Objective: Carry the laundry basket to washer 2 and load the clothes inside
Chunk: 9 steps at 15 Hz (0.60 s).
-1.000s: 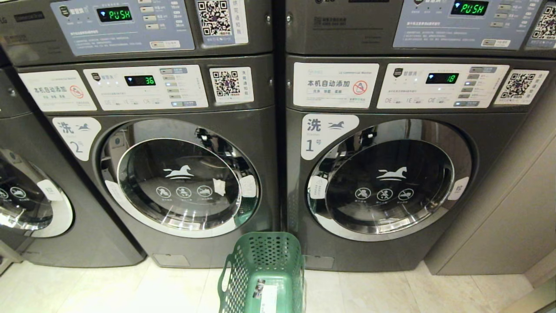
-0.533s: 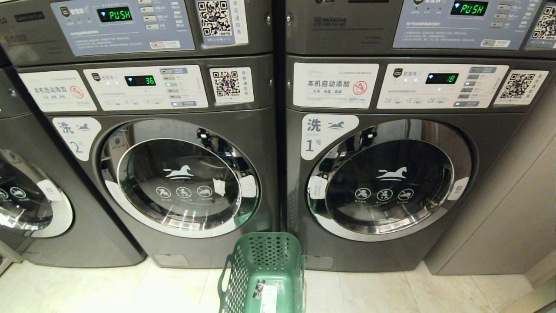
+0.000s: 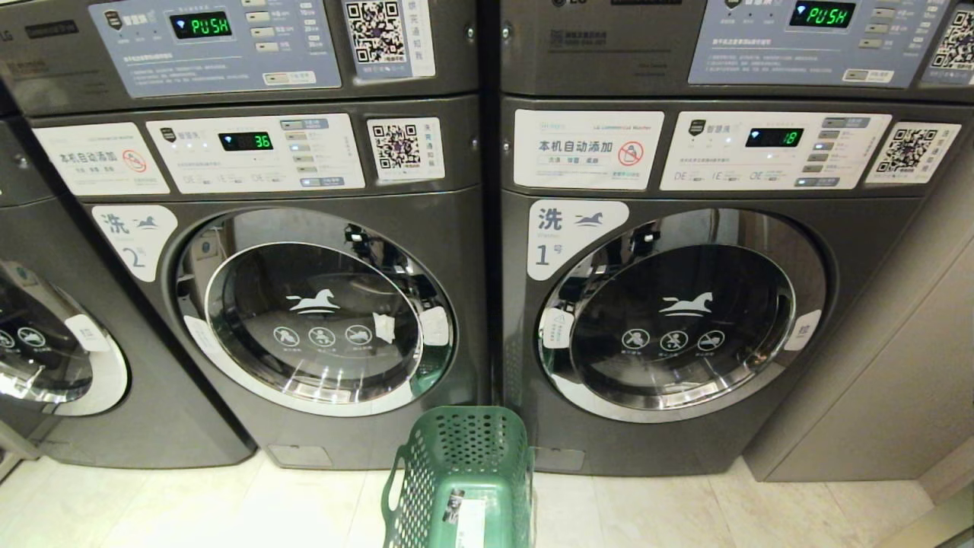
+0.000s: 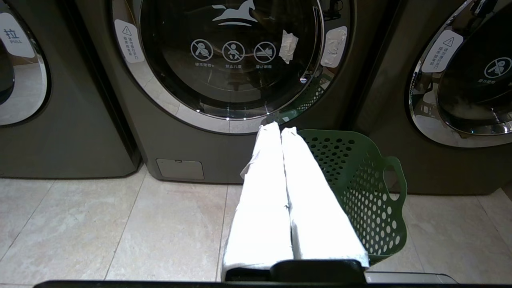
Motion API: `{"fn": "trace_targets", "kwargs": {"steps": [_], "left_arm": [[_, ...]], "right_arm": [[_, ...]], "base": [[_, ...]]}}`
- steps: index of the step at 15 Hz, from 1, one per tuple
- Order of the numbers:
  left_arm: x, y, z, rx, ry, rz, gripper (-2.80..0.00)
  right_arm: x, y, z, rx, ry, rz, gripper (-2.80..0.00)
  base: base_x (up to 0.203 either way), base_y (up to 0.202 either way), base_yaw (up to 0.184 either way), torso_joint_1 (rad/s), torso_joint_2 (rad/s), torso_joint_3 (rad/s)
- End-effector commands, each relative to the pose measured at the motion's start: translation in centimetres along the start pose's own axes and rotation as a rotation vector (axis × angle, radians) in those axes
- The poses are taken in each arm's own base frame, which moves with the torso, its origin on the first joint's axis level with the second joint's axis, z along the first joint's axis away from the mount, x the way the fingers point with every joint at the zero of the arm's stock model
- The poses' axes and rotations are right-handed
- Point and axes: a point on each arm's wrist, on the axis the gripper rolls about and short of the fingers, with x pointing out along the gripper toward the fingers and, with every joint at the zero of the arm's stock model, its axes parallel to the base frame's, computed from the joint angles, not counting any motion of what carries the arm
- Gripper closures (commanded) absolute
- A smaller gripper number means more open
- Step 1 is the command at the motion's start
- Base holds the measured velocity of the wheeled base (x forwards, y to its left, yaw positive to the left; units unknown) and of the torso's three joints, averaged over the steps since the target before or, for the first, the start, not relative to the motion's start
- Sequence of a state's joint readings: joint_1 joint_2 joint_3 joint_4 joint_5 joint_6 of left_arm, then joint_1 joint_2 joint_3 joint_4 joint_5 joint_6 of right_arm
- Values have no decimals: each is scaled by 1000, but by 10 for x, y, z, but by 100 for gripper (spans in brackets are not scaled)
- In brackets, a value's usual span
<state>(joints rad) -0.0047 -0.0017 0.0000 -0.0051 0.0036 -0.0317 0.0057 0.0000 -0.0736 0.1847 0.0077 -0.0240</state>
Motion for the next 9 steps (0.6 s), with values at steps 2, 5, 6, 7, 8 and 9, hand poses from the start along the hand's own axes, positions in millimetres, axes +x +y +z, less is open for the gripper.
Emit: {"fn": "trace_targets", "kwargs": {"steps": [2, 5, 6, 7, 8, 9], "left_arm": [[0, 0, 0, -1, 1, 1, 0], [0, 0, 0, -1, 1, 1, 0], [0, 0, 0, -1, 1, 1, 0], [0, 0, 0, -1, 1, 1, 0], [0, 0, 0, -1, 1, 1, 0], [0, 0, 0, -1, 1, 1, 0]], "right_arm": [[0, 0, 0, -2, 3, -8, 0], [0, 0, 0, -10, 3, -10, 0], [0, 0, 0, -10, 3, -10, 0], [0, 0, 0, -11, 1, -7, 0], [0, 0, 0, -11, 3, -7, 0], [0, 0, 0, -4, 1, -9, 0]], "base": [[0, 0, 0, 0, 0, 0], [0, 0, 0, 0, 0, 0], [0, 0, 0, 0, 0, 0], [0, 0, 0, 0, 0, 0], [0, 0, 0, 0, 0, 0], [0, 0, 0, 0, 0, 0]]}}
